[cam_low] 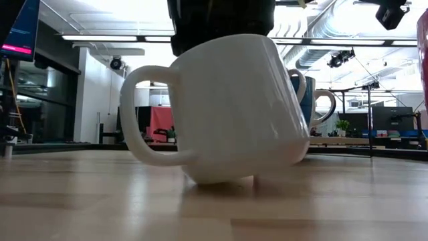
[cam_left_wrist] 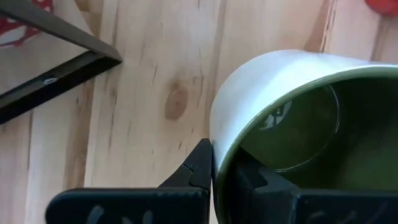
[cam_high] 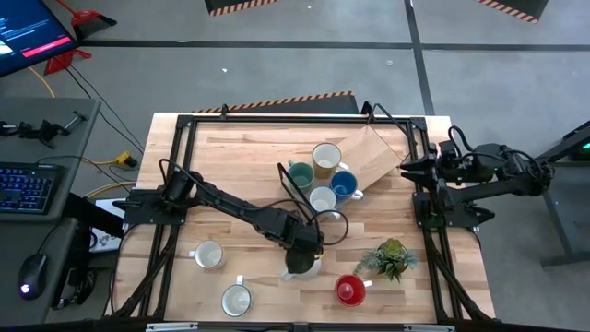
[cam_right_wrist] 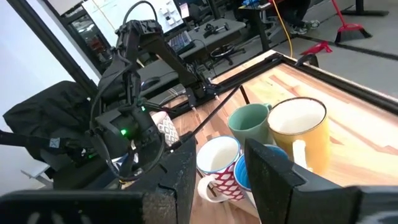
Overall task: Place coffee mugs
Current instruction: Move the white mug to the bottom center of the table, then put the red mug on the shelf
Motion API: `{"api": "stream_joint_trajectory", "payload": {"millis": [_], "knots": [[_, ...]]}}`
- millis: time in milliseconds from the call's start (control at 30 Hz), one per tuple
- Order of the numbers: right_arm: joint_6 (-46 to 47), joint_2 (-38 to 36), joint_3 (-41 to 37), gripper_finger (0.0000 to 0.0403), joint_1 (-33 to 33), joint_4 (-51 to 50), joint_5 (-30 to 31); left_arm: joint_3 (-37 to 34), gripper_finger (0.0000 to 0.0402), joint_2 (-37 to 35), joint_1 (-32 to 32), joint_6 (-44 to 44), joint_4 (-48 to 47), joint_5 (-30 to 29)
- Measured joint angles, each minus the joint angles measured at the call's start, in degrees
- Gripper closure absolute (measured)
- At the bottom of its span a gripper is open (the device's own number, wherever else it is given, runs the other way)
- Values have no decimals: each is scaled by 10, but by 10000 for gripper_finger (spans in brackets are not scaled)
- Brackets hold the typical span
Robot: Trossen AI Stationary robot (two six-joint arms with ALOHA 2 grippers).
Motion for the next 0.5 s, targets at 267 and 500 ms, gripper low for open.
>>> {"api": "stream_joint_trajectory", "payload": {"millis": [267, 500], "knots": [[3, 0, 0, 279, 0, -4, -5, 0, 356, -1, 0, -1, 1, 7], [3, 0, 0, 279, 0, -5, -13, 0, 316, -3, 3, 1, -3, 14]]}}
